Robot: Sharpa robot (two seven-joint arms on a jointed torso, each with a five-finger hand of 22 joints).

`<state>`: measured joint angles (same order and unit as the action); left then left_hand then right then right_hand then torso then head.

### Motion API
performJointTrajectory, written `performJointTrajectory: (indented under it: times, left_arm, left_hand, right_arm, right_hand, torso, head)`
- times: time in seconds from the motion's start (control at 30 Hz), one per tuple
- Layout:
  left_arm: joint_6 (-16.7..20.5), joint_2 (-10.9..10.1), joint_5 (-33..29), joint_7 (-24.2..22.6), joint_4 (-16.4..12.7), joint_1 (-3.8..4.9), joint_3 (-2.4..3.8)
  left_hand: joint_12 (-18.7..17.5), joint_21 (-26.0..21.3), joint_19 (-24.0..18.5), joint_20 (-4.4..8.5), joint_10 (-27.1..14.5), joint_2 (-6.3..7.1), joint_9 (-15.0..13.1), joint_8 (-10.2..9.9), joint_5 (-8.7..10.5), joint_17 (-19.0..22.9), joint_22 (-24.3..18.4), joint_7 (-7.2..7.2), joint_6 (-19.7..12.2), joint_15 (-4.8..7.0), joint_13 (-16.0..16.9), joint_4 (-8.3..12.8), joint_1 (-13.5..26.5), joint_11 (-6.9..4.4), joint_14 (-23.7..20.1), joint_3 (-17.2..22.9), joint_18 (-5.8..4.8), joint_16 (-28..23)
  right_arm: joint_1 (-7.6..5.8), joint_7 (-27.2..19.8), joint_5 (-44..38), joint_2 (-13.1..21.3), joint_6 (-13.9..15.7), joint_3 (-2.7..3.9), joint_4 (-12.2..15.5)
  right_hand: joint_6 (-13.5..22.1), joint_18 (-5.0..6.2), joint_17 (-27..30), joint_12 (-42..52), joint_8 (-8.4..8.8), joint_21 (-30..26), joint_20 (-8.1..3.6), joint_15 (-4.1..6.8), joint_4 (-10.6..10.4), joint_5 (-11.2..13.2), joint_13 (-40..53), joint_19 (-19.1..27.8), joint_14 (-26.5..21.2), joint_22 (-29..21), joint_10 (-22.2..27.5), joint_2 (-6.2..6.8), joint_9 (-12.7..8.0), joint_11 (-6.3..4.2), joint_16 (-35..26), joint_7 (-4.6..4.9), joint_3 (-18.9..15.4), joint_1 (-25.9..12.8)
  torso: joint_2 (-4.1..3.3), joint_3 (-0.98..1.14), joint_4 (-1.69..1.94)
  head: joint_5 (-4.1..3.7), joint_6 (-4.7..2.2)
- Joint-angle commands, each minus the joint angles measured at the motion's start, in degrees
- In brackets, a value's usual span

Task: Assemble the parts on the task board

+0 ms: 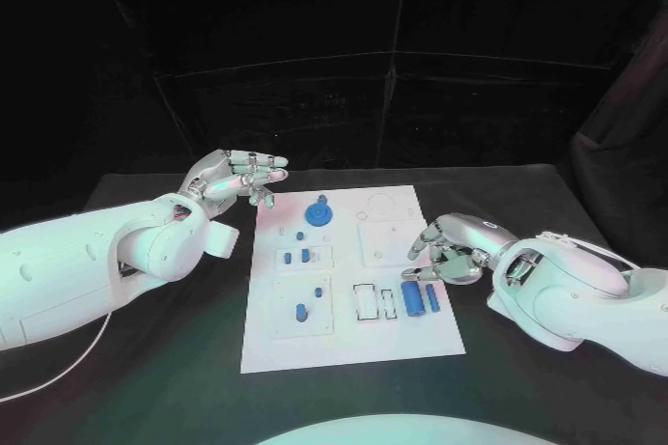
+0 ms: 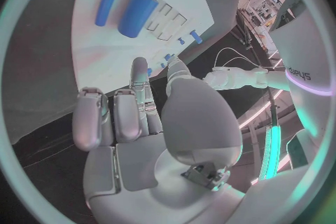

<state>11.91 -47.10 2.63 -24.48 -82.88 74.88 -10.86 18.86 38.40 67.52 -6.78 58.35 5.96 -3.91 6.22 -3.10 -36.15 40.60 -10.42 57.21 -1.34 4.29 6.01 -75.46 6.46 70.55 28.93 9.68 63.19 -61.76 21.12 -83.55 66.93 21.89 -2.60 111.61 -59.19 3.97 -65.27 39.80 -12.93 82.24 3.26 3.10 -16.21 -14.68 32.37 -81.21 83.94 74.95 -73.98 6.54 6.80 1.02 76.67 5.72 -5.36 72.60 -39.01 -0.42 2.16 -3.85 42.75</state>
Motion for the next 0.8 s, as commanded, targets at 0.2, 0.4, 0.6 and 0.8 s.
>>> performJointTrajectory:
  times: [0.2, 0.4, 0.6, 0.8]
  left_arm:
    - [-0.5, 0.0, -0.2, -0.2, -0.2, 0.11, 0.05]
    - [-0.5, -0.2, -0.2, -0.2, -0.2, 0.11, 0.04]
    - [-0.5, -0.3, -0.2, -0.2, -0.2, 0.11, 0.04]
    - [-0.6, -0.3, -0.2, -0.2, -0.2, 0.11, 0.04]
  left_hand:
    - [0.4, -0.3, -0.2, -0.14, -0.3, -0.4, 0.1, 0.2, 0.09, 0.3, -0.1, -0.41, -0.1, -0.06, -0.1, 0.1, -0.2, 0.14, -0.5, -0.4, 0.82, -0.4]
    - [0.4, -0.3, -0.2, -0.14, -0.3, -0.4, 0.1, 0.2, 0.09, 0.3, -0.1, -0.41, -0.1, -0.06, -0.1, 0.1, -0.2, 0.14, -0.5, -0.4, 0.82, -0.4]
    - [0.4, -0.3, -0.2, -0.14, -0.3, -0.4, 0.1, 0.2, 0.09, 0.3, -0.1, -0.41, -0.1, -0.06, -0.1, 0.1, -0.2, 0.14, -0.5, -0.4, 0.82, -0.4]
    - [0.4, -0.3, -0.2, -0.14, -0.3, -0.4, 0.1, 0.2, 0.09, 0.3, -0.1, -0.41, -0.1, -0.06, -0.1, 0.1, -0.2, 0.14, -0.5, -0.4, 0.82, -0.4]
  right_arm:
    - [0.22, 8.5, 0.3, -0.5, -5.9, -0.12, -0.3]
    - [0.91, 9.5, -1.9, -1.8, -7.9, -0.2, -0.7]
    - [1.45, 9.8, -3.7, -2.7, -9.6, -0.26, -1.2]
    - [1.64, 10.2, -6.2, -3.0, -11.0, -0.3, -1.8]
  right_hand:
    - [0.6, -1.18, -2.4, 9.2, -2.36, 1.1, 0.11, 0.0, -0.5, -1.5, 12.1, -1.1, 2.6, 3.9, -0.9, -1.02, 1.1, -0.17, 1.7, -0.27, -3.5, -1.7]
    - [1.0, -1.24, -3.1, 10.4, -2.98, 1.3, 0.1, 0.01, -0.6, -1.1, 14.1, -1.3, 2.7, 4.2, -0.8, -0.79, 1.5, -0.17, 2.1, -0.28, -4.4, -2.4]
    - [1.5, -1.24, -3.3, 9.4, -2.97, 1.3, 0.14, -0.07, -0.6, -0.9, 13.4, -1.2, 2.7, 4.2, -0.1, -0.66, 1.6, -0.06, 2.3, -0.15, -4.6, -2.7]
    - [1.5, -1.27, -3.4, 9.8, -3.02, 1.3, 0.15, -0.08, -0.6, -0.9, 13.9, -1.3, 2.7, 4.3, -0.2, -0.69, 1.6, -0.06, 2.3, -0.16, -4.7, -2.8]
  torso:
    - [-0.01, -0.08, -0.09]
    - [-0.03, -0.11, -0.11]
    - [-0.03, -0.12, -0.23]
    - [-0.01, -0.13, -0.11]
  head:
    - [-0.14, -0.02]
    - [0.08, 0.11]
    - [0.21, 0.19]
    - [0.11, 0.28]
